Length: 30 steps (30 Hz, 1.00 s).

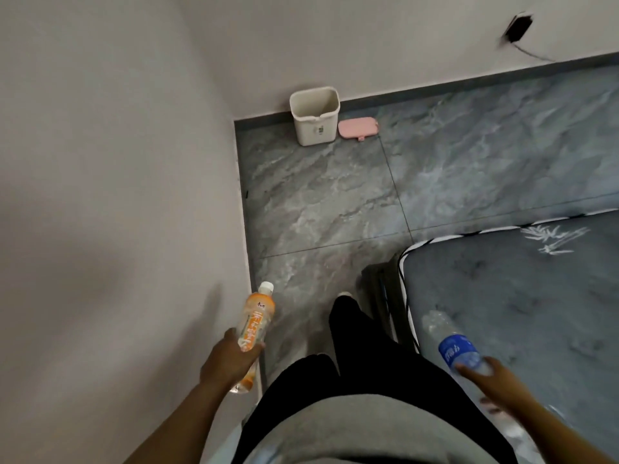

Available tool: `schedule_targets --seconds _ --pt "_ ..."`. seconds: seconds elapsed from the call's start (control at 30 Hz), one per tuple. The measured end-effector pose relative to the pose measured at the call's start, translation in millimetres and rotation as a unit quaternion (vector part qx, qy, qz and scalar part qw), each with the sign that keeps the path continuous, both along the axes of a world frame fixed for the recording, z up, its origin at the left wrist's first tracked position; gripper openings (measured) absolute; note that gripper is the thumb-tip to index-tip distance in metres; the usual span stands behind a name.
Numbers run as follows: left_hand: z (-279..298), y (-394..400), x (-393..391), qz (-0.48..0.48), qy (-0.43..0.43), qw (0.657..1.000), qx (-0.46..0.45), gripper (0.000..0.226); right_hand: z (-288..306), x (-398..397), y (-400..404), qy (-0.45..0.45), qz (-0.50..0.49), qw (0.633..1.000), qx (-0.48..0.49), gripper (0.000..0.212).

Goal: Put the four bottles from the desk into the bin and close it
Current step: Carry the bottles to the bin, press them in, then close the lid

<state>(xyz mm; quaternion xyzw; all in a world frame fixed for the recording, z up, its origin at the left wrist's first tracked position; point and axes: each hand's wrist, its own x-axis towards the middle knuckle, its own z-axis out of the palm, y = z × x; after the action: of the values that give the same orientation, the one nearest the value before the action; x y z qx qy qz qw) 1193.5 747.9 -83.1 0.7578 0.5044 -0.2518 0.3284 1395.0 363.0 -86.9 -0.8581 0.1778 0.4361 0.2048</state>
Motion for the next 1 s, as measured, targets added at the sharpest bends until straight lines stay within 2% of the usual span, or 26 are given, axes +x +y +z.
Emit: schedule_targets --seconds 0.17,0.33,0.47,0.6,0.83,1.0 --pt "-7.0 21.4 37.5 0.021 0.025 0.999 -0.011 0.059 -0.8 83.9 50.0 -0.039 0.04 0.998 0.021 0.061" --pt "-6.1 46.6 62.8 0.067 0.042 0.996 -0.037 0.06 5.6 159.2 106.7 -0.041 0.09 0.994 0.04 0.067" --pt "-6.6 72.0 82.5 0.097 0.057 0.993 -0.041 0.063 7.6 203.2 148.0 -0.057 0.099 0.992 0.052 0.067" --pt "-13.3 113.1 116.3 0.101 0.069 0.991 -0.049 0.066 -2.0 231.0 177.3 -0.035 0.101 0.994 0.032 0.069" --pt "-9.7 186.8 197.1 0.062 0.044 0.996 -0.037 0.057 -6.1 256.2 209.0 -0.007 0.063 0.998 0.001 0.062" --pt "-3.8 230.0 267.8 0.027 0.02 0.999 -0.025 0.059 -2.2 286.6 218.9 -0.006 0.014 1.0 0.004 0.039"
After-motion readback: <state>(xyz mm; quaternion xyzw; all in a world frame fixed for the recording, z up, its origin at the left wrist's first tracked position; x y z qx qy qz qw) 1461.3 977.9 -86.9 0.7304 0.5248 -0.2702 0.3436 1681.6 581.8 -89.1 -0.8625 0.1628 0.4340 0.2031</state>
